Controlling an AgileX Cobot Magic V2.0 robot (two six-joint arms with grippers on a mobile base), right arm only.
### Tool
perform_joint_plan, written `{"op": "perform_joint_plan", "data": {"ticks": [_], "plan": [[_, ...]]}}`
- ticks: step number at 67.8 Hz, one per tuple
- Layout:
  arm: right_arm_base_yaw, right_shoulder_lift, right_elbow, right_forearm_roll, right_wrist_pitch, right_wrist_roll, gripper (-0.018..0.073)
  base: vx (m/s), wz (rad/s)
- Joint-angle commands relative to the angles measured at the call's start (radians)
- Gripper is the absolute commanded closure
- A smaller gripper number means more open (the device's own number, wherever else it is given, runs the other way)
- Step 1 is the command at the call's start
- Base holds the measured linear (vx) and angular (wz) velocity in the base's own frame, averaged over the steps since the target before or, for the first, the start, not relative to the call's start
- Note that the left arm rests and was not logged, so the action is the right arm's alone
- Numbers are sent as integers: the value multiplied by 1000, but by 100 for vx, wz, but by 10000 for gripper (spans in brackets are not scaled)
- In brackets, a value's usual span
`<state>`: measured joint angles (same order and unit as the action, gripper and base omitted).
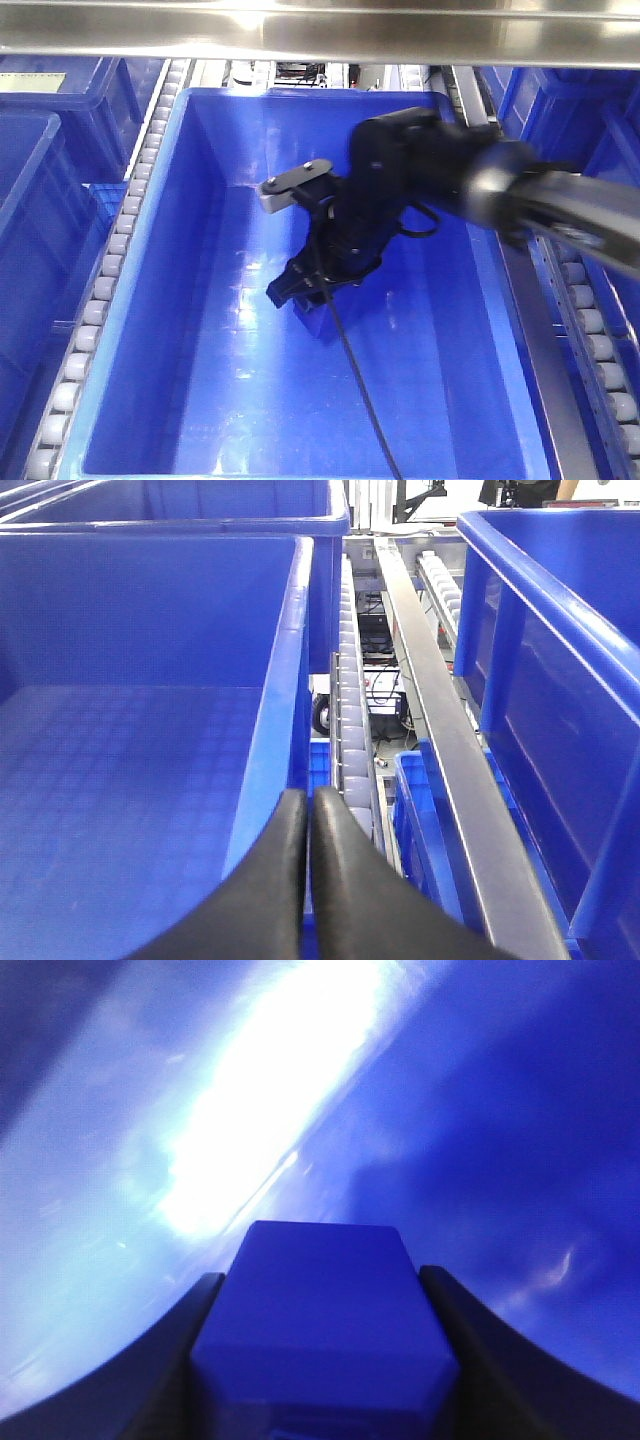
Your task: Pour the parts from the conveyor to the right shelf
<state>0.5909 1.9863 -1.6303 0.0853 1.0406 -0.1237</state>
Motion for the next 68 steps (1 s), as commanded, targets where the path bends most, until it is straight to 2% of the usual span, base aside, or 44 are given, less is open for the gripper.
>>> {"op": "perform_joint_plan", "data": {"ticks": [1,28,38,47,61,68], "plan": [[1,0,-73,-16,20,4,565,0,0],[1,76,-85,-28,-13,3,559,0,0],[1,88,-85,-31,-18,-5,512,0,0],[1,90,-85,-30,-17,-5,393,0,0],[1,90,-85,-30,-16,-4,99,0,0],[1,88,-85,-30,-18,-4,-1,0,0]]}}
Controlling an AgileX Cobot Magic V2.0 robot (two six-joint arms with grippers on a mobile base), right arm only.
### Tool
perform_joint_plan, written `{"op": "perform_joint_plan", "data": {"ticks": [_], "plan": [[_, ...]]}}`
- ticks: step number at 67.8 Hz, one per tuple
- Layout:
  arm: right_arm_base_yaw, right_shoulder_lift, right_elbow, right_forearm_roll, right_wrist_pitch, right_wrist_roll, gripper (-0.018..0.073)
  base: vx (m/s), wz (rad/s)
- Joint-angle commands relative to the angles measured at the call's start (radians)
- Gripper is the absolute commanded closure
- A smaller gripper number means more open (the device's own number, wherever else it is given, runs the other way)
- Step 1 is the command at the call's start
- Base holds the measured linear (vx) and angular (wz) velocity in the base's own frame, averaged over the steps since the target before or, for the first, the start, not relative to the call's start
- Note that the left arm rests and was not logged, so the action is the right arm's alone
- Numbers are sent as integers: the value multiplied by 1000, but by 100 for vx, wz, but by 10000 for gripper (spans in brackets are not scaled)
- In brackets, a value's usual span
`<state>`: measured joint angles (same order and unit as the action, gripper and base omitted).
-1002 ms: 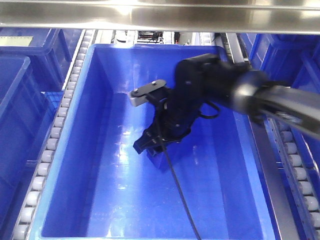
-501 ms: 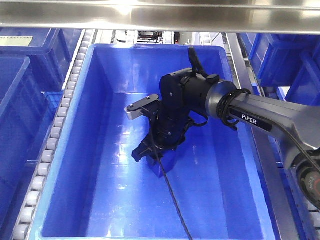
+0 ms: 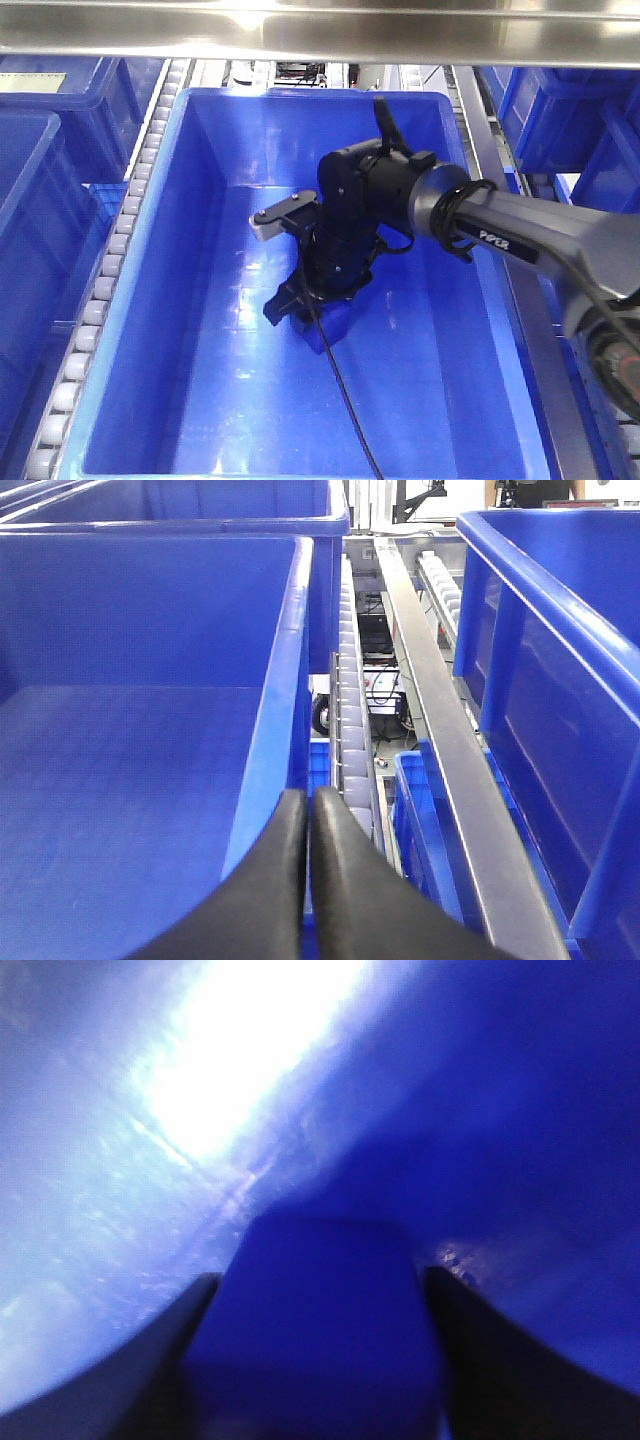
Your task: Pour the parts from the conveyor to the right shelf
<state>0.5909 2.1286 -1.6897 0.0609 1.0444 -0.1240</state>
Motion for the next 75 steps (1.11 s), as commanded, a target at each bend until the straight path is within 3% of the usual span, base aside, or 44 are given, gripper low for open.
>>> {"op": "perform_joint_plan", "data": {"ticks": [1,13,35,46,57,67,75], "plan": [[1,-56,-26,-6,-22,-4,-9,0,0],[1,-84,-26,-5,-35,4,-27,0,0],[1,-212,28,-4,-142,8,34,0,0],[-5,-322,196,-10,-299,55,204,0,0],[-5,-470,371,-31,-442,48,576,0,0],[-5,-620,499,-32,-566,48,571,0,0],[-5,-729,564,-34,-589,43,569,0,0]]}}
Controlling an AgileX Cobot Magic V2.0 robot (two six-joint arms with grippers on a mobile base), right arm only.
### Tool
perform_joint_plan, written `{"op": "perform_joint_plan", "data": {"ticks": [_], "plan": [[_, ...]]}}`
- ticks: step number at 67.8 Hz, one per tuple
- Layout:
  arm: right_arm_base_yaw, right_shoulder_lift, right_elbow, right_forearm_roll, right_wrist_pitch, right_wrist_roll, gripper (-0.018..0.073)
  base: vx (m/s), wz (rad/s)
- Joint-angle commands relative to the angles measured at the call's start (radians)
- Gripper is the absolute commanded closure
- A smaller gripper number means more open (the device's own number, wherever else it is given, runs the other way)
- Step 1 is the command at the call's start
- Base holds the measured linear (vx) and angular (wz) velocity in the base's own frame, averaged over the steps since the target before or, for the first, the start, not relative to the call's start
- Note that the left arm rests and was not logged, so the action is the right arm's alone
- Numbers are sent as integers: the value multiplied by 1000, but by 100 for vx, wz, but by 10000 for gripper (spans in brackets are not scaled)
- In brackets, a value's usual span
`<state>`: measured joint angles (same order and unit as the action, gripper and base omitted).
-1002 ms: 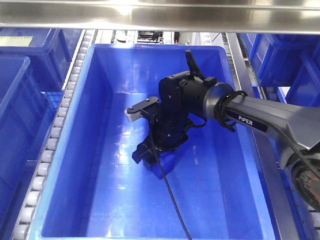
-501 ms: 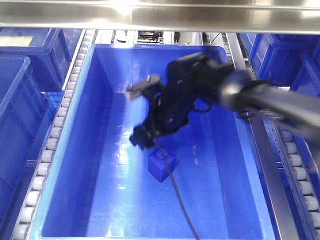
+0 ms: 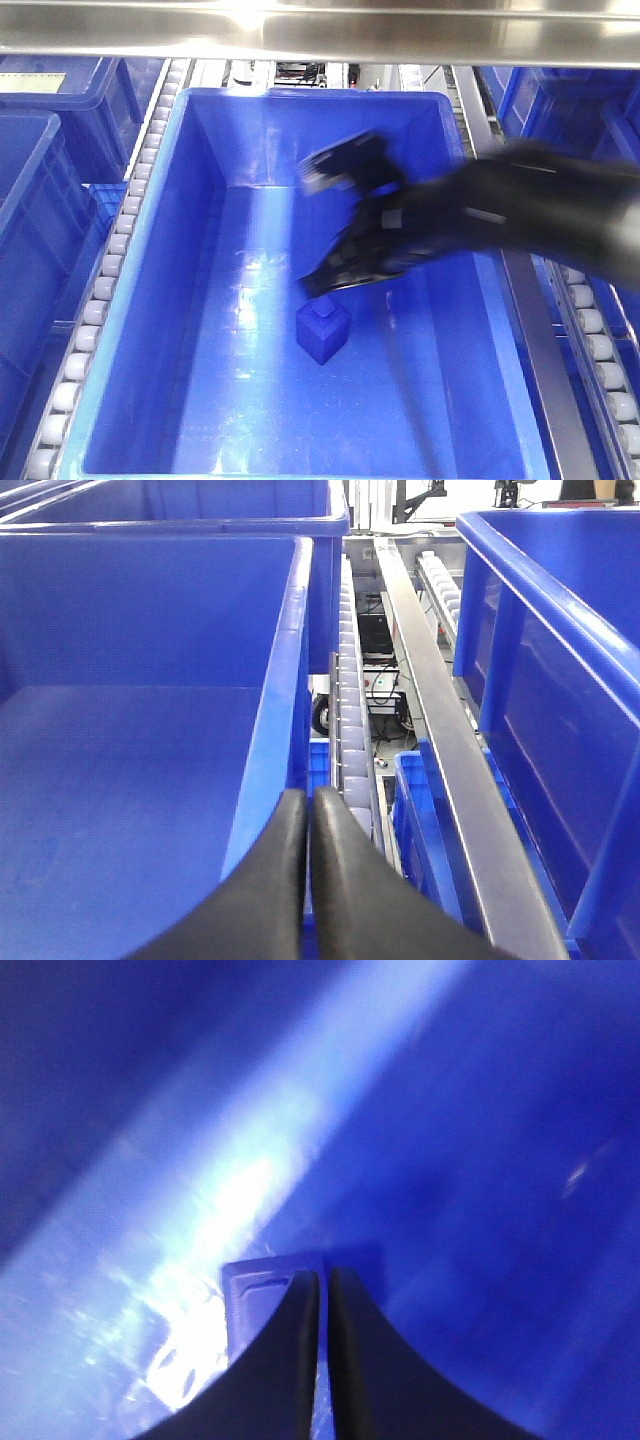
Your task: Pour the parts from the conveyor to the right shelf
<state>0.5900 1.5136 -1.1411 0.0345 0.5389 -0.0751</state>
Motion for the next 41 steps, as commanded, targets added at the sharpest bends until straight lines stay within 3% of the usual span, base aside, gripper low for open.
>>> {"op": "perform_joint_plan", "data": {"ticks": [1,17,31,41], "plan": [[-4,-126,21,-9,-83,-8,569,0,0],[-4,-273,98,-35,-97,-31,569,0,0],[-4,-419,266,-35,-293,-30,569,0,0],[-4,-510,373,-28,-304,-30,569,0,0]]}}
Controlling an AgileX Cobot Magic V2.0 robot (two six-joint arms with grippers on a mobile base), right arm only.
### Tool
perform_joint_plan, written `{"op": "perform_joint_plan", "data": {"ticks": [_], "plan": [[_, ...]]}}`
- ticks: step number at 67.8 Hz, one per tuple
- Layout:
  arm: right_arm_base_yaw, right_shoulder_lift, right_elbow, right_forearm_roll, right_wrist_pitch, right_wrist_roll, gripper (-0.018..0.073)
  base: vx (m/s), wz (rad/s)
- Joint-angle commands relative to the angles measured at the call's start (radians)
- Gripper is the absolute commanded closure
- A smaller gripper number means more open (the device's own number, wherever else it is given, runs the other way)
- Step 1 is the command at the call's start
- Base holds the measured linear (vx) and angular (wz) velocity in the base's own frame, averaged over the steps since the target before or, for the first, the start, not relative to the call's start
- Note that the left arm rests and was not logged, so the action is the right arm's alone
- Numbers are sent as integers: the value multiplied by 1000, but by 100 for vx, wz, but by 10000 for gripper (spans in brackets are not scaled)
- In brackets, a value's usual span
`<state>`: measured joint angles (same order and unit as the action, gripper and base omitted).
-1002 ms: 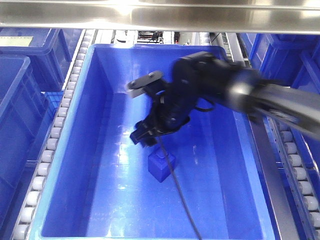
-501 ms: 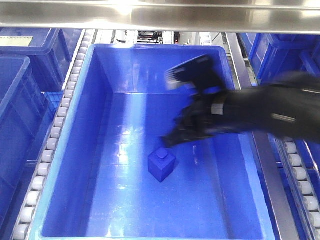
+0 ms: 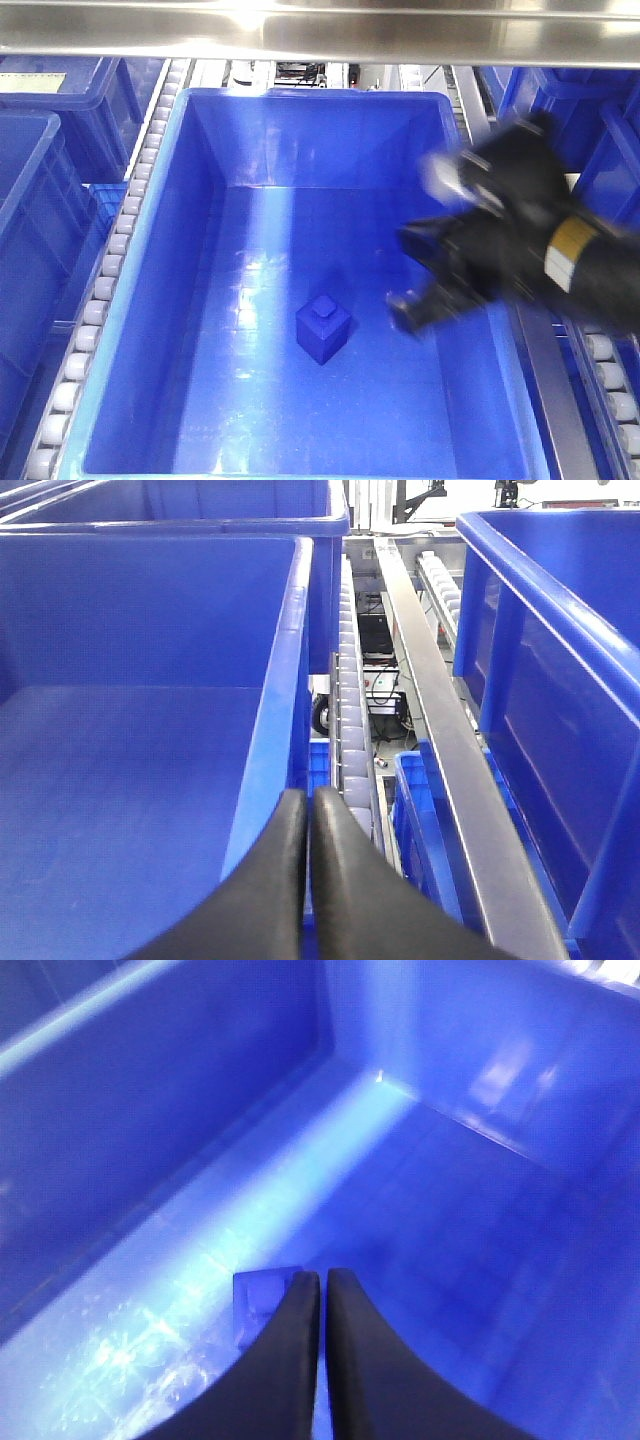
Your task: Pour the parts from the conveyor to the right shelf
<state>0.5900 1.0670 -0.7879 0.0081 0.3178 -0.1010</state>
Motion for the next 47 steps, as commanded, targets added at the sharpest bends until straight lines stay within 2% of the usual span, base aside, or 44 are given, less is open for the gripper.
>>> {"op": "perform_joint_plan", "data": {"ticks": [1,30,47], "plan": [[-4,-70,31,-2,-83,-4,569,0,0],[-9,-332,204,-2,-86,-3,569,0,0],[-191,-521,372,1,-165,-3,569,0,0]]}}
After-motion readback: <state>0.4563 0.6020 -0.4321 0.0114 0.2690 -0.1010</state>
